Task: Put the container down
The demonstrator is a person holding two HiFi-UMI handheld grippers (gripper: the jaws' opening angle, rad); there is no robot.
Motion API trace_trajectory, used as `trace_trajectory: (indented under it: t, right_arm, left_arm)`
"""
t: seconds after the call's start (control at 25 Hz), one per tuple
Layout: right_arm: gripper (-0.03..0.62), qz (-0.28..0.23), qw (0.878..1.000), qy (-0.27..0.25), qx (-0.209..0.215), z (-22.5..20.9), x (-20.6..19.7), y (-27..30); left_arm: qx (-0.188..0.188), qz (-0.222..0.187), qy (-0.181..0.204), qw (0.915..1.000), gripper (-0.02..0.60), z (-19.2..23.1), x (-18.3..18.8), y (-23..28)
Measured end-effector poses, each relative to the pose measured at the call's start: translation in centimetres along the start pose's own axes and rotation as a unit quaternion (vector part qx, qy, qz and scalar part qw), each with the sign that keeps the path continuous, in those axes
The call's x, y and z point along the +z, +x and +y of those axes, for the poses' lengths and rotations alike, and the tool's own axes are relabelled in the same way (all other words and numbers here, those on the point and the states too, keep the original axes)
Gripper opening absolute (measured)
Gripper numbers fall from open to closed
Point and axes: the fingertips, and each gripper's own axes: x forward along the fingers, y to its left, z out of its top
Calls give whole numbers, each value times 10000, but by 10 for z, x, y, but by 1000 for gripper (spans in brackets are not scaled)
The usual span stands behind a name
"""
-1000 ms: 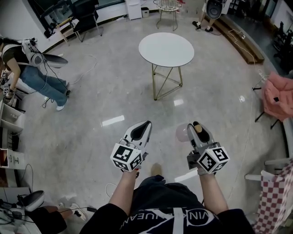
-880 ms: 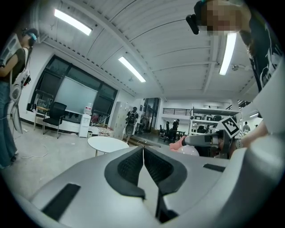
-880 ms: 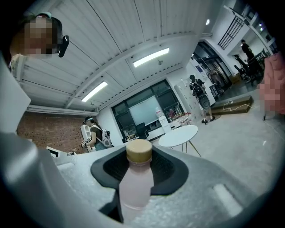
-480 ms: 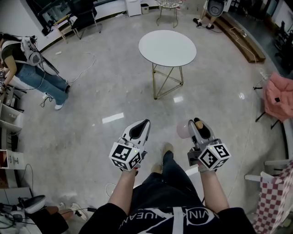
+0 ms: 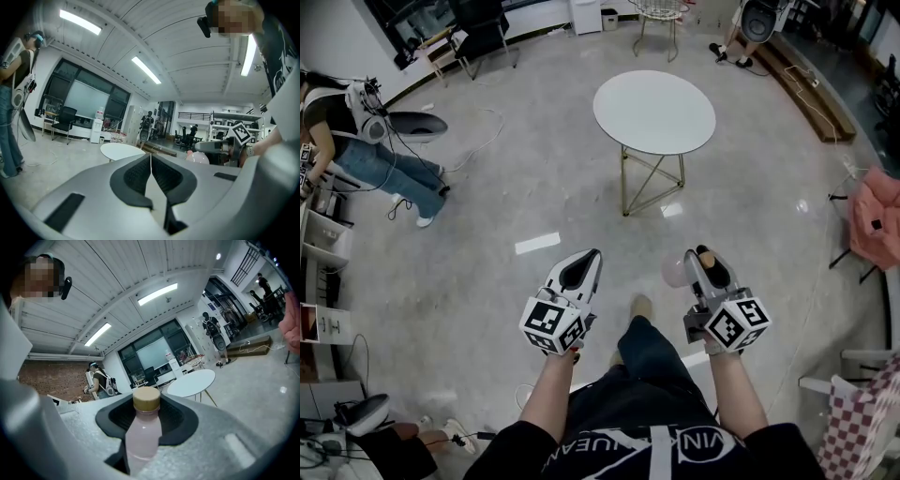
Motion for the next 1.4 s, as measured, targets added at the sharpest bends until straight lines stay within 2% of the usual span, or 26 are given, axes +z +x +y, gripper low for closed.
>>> trace_trajectory:
  t: [0.72,1.04,1.4]
  right_arm:
    - [129,232,9995,-189,78,-77,38,98]
    - [129,316,9993,-120,131,-110,52,128]
    - [129,343,9991,-125,232,-128,60,154]
  left_arm:
    - [47,84,-53,9999,15,50,21,119]
    - [146,171,-63,9997,15,59,26,158]
    - [187,207,-53,9996,15,71,29,187]
